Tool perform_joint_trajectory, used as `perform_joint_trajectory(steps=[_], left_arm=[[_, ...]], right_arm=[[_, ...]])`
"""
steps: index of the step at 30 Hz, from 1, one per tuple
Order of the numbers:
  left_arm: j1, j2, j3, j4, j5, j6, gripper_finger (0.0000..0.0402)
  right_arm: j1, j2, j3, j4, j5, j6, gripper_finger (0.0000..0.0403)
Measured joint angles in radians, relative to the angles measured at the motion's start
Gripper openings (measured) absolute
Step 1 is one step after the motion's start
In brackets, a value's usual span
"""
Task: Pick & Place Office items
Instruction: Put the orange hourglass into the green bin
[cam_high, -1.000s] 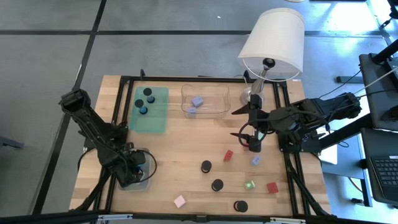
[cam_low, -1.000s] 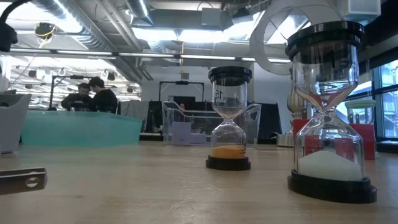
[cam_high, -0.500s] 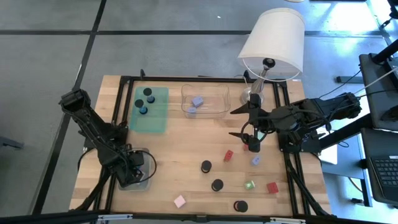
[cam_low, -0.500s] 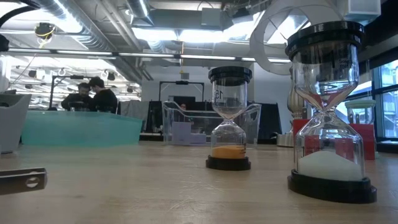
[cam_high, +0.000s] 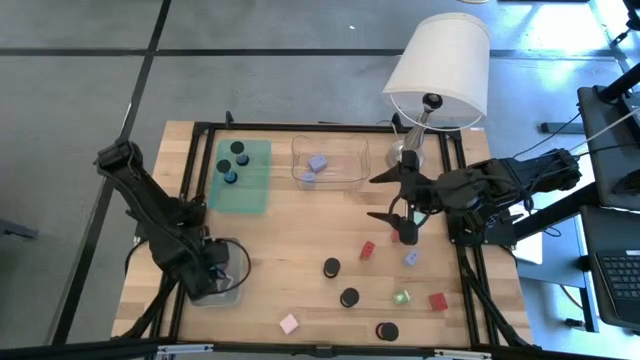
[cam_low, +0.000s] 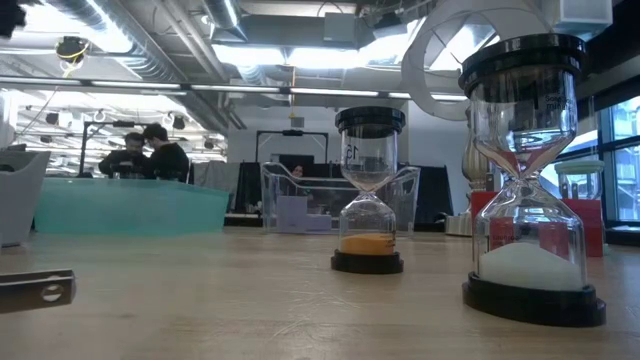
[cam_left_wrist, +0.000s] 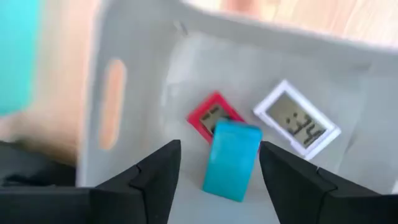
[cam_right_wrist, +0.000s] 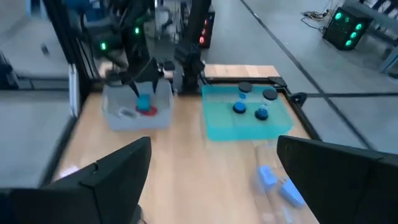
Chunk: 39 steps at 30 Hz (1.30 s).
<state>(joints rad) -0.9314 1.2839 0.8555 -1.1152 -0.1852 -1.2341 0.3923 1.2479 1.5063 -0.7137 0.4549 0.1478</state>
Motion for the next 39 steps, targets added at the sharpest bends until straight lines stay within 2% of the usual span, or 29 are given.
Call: perform_joint_trajectory(steps=[6, 12, 16, 22, 27, 34, 39], left_arm=[[0.0, -0.029, 0.073, -0.074, -0.195, -0.034, 0.0206], [0.013, -0.031, 0.151, -0.069, -0.545, -0.036, 0.0203], [0.07, -0.031, 0.224, -0.059, -0.665, -0.037, 0.0207], [0.176, -0.031, 0.279, 0.054, -0.68, 0.03, 0.0223], [0.243, -0.027, 0.28, 0.27, -0.637, 0.22, 0.0241], [0.343, 0.05, 0.28, 0.627, -0.545, 0.576, 0.0263], [0.422, 0.141, 0.28, 0.743, -0.483, 0.678, 0.0275]], right_arm=[[0.0, 0.013, 0.0, 0.064, -0.007, 0.172, 0.0351], [-0.001, 0.021, 0.0, 0.078, 0.003, 0.169, 0.0351], [-0.001, 0.025, 0.0, 0.092, -0.013, 0.187, 0.0351], [-0.001, 0.027, 0.0, 0.092, -0.091, 0.21, 0.0351], [-0.001, 0.027, 0.0, 0.095, -0.168, 0.211, 0.0351], [-0.002, 0.03, 0.0, 0.1, -0.167, 0.209, 0.0351], [-0.002, 0.03, 0.0, 0.1, -0.167, 0.208, 0.0351]])
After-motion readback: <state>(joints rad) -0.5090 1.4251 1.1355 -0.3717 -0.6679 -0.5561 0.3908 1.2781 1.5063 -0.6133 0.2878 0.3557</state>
